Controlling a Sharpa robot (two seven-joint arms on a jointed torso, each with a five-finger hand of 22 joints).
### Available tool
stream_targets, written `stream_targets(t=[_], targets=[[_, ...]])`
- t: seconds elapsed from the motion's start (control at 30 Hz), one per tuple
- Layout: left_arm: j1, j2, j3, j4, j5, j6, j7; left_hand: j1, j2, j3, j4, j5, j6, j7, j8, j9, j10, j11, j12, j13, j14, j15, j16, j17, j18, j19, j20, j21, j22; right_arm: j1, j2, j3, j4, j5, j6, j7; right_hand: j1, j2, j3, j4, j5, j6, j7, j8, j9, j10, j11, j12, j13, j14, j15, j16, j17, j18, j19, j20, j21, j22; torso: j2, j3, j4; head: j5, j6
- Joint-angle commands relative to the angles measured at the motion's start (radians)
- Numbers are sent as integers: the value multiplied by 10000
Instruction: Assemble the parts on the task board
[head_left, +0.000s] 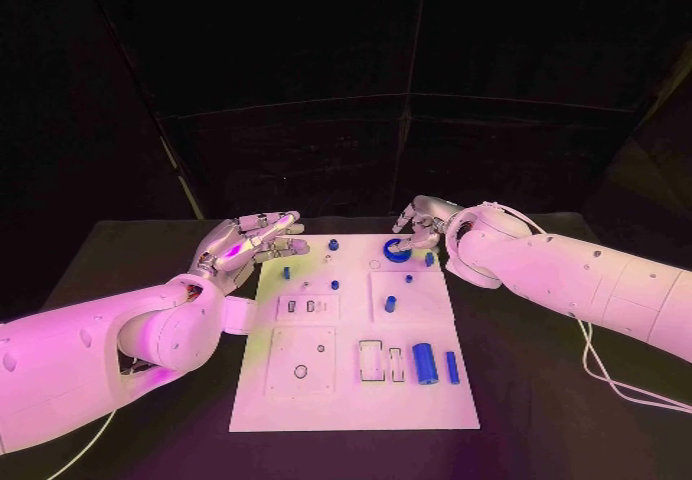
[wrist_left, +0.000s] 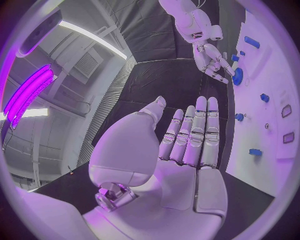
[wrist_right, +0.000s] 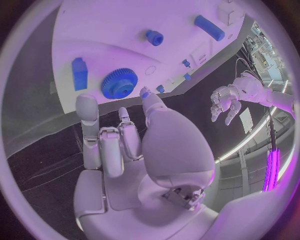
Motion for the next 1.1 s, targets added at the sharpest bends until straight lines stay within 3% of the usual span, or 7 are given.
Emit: stream_targets(t=[0.03,0.47,0.6,1.1], targets=[[13,-4,4,12,-58,141,110,29,111,20,-55,-13,13,388,-65,-11,-38,45,-54,-14,53,-13,-36,9,43,76,25,-34,-16,2,13,4,-59,-185,376,-10,80,5,-74,13,44,-69,-3,57,-8,87,4,63,456,825,98,51,1570,-180,-1,50,63,22,-1,7,-1,-13,-46],[13,4,4,-11,-58,134,117,18,127,32,-67,-13,7,394,-77,-12,-43,51,-61,-13,56,-11,-43,11,42,81,27,-41,-23,-50,-18,3,-236,-422,549,53,299,163,-53,-44,253,0,-8,182,4,263,6,405,858,848,107,93,1689,-196,25,63,167,145,2,23,-14,19,-91],[13,15,4,-24,-58,133,114,18,127,32,-67,-13,7,394,-77,-12,-43,51,-61,-13,56,-11,-43,11,42,81,27,-41,-23,-51,11,3,-227,-492,756,81,517,195,-19,-215,89,41,-15,239,3,272,1,458,921,851,104,101,1710,-202,27,61,211,192,8,18,-11,8,-94],[13,20,4,-38,-58,110,85,18,154,54,-85,-12,8,395,-85,-11,-44,52,-66,-12,61,-10,-50,13,42,88,27,-47,-29,-52,46,2,-250,-625,1007,78,583,257,5,-276,36,101,-23,285,8,340,-5,553,1039,864,101,123,1779,-215,53,60,267,278,6,13,-7,34,-119]])
